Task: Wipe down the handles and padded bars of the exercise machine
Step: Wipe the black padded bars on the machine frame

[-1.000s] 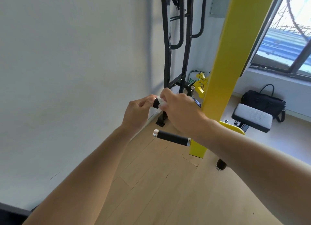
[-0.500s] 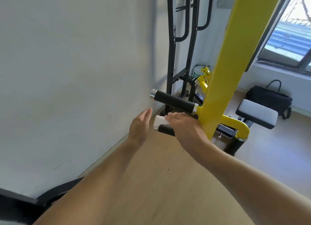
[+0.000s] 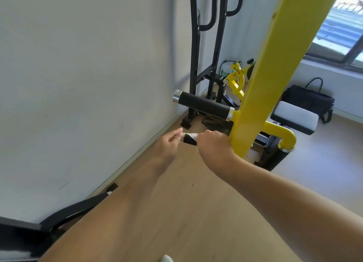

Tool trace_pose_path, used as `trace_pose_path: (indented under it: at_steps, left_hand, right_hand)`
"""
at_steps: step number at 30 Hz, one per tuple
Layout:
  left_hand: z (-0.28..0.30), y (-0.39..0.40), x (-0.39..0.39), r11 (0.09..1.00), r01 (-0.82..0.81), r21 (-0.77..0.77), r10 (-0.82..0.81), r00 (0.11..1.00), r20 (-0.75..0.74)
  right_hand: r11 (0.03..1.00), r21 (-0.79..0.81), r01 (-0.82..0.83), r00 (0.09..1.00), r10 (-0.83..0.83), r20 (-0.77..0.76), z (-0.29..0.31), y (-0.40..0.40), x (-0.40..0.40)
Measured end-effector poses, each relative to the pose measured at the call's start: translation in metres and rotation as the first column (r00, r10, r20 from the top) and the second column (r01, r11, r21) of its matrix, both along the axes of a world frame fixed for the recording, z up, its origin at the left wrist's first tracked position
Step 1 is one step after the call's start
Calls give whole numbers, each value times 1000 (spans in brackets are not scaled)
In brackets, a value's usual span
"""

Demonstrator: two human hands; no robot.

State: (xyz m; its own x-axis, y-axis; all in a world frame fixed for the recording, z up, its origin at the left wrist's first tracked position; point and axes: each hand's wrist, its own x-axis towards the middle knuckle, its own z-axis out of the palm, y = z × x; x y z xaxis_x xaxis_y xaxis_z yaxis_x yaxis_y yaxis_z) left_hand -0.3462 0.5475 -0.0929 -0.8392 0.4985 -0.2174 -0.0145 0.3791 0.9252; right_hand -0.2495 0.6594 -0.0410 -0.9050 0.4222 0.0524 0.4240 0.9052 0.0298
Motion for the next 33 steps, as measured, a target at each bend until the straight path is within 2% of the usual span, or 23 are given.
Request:
trace_pose_path:
  at_steps: [2, 10, 13, 16, 19, 22, 26, 29, 31, 33]
  left_hand:
    - [1, 2, 0, 1000, 16, 15, -16, 1000, 3]
    - [3, 9, 6, 995, -98, 26, 99, 995, -21]
    - [4, 7, 2, 995, -89, 39, 89, 996, -17]
    - [5, 4, 2, 997, -63, 44, 62, 998, 19]
    - [6, 3, 4, 997, -60, 49, 59, 998, 25]
    - [9, 3, 4, 998, -68, -9, 68, 998, 2]
    - [11, 4, 2, 989, -100, -106, 99, 995, -11]
    - [11, 3, 2, 990, -107, -91, 108, 994, -1]
    - [10, 1, 3, 993, -98, -66, 98, 995, 0]
    - [8, 0, 5, 997, -81, -14, 81, 997, 5]
  right_hand:
    - [1000, -4, 25, 997, -24, 69, 6, 2, 0]
    - [990, -135, -35, 997, 44, 65, -9, 1, -25]
    - [999, -22, 32, 986, -28, 164, -1, 0, -10]
    - [997, 73, 2, 968, -20, 250, 8, 6, -4]
    - [998, 31, -57, 985, 51, 164, 10, 3, -19]
    - [994, -35, -100, 993, 101, 56, -7, -10, -27]
    - [954, -223, -200, 980, 198, -31, -19, -9, -9]
    - [955, -155, -253, 964, 236, -121, -16, -3, -4]
    - [936, -320, -148, 959, 57, -278, -12, -2, -9]
    - [887, -456, -69, 947, -85, -309, -10, 0, -17]
